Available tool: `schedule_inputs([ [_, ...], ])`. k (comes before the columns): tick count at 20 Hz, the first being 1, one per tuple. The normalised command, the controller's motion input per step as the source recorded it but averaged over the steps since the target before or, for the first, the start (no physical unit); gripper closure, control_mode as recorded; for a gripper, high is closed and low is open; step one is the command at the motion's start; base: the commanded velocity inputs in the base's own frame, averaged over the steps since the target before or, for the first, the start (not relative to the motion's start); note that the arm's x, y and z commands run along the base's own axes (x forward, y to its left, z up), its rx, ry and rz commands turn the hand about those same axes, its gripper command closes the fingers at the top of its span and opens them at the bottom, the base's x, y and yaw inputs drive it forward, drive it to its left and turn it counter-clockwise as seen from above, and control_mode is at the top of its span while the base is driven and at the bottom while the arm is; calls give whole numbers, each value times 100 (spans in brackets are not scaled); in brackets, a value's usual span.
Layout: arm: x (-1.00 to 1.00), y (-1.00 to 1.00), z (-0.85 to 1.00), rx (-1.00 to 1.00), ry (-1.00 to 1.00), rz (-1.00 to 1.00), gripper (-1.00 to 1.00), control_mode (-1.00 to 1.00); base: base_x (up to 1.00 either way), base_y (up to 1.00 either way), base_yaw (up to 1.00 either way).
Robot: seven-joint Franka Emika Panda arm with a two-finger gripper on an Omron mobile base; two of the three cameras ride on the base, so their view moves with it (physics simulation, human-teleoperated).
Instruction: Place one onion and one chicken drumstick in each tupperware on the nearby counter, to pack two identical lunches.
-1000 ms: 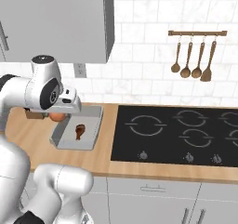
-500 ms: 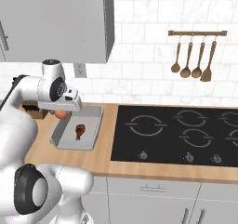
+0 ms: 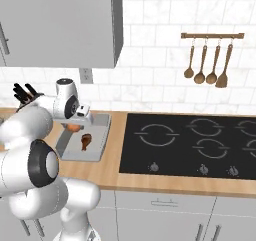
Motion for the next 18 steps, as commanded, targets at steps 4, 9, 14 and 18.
schedule_inputs([
  [4,43,7,-6,0,1,-1,100,-100,0,0,0],
  [9,10,0,-61,0,2,0,100,-100,0,0,0],
  [14,0,0,-63,0,0,0,100,-100,0,0,0],
  [18,14,1,-27,0,0,0,100,-100,0,0,0],
])
